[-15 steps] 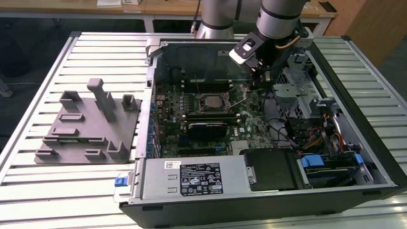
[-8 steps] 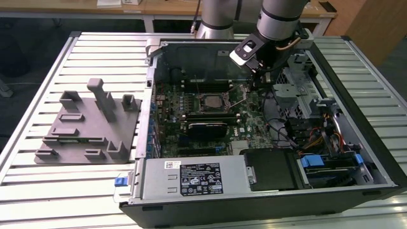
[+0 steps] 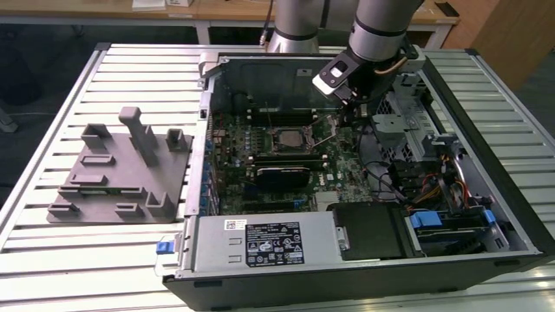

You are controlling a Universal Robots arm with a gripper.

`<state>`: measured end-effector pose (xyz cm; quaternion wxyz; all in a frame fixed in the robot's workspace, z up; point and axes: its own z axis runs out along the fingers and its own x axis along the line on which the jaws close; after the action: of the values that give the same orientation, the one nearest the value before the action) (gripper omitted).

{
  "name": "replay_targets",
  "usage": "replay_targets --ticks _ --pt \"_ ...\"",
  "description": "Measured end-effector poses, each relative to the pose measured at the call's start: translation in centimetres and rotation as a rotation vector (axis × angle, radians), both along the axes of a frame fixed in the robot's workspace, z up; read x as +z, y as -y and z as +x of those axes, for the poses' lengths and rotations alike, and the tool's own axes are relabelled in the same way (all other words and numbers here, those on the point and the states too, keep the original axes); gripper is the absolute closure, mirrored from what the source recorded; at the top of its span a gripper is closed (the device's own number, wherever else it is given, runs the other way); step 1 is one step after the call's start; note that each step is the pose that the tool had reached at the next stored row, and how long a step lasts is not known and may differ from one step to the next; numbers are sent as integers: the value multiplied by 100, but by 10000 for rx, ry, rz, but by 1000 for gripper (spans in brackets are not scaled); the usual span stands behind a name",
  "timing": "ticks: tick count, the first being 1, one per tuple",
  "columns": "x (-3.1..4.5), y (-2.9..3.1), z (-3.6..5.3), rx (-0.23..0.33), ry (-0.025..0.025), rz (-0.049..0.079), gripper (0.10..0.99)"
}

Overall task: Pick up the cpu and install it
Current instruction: 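Close the cpu cover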

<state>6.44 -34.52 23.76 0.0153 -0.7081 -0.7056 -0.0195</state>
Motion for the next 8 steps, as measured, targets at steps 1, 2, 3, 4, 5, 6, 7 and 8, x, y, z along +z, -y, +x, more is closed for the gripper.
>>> replay_targets --ticks 1,2,3,4,5,6,7,8 --pt "-9 0 0 0 0 -1 980" --pt "-9 0 0 0 0 -4 980" --pt "-9 0 0 0 -1 -4 980" --pt "-9 0 0 0 0 -5 980" --pt "-10 0 -4 -1 1 -4 980" --pt "-10 0 -16 0 0 -3 980" --pt "-11 0 -35 0 0 -3 980" --pt "-10 0 -49 0 0 -4 980"
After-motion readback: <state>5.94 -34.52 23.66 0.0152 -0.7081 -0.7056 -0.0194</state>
